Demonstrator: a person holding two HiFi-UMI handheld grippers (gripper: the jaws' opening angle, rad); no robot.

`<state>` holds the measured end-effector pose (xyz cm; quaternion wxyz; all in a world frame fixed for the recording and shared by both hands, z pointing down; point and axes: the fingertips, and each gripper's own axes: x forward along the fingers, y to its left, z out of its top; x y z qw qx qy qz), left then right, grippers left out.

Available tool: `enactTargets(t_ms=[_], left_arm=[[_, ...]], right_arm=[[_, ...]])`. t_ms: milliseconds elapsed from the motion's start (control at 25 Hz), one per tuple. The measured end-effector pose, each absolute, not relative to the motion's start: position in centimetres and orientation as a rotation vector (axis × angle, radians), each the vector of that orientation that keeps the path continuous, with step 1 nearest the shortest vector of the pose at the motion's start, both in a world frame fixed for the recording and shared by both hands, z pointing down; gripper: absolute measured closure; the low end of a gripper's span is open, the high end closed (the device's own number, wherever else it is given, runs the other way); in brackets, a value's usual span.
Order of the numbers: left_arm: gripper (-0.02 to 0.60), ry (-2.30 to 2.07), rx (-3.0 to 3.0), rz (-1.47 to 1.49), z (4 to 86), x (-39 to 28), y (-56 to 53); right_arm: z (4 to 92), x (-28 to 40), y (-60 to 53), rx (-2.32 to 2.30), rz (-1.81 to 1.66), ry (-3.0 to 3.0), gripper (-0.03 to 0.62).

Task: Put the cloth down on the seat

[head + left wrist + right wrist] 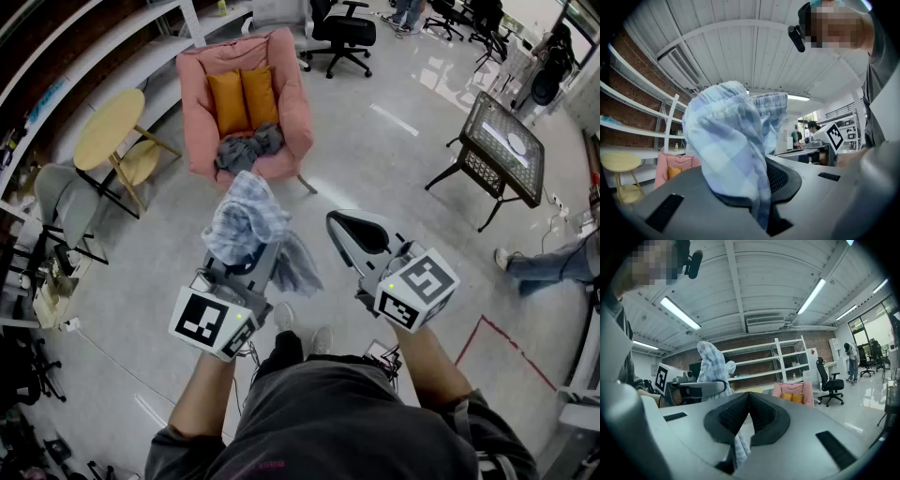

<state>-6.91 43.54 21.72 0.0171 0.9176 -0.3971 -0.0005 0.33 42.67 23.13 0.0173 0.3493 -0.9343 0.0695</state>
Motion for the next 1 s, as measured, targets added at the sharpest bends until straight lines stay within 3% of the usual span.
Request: enactTargets(t_ms=[640, 1000], left_arm=[[0.531, -1.236, 2.842, -0.011, 22.2, -7.0, 43.9], [0.531, -1.264, 2.825, -0.038, 21.8, -11.4, 40.0]], right_arm=[[23.8, 0.7, 42.8, 1.116, 0.244, -2.902, 0.579], [23.1, -2.0, 40.2, 1.116, 0.244, -2.91, 0.579]])
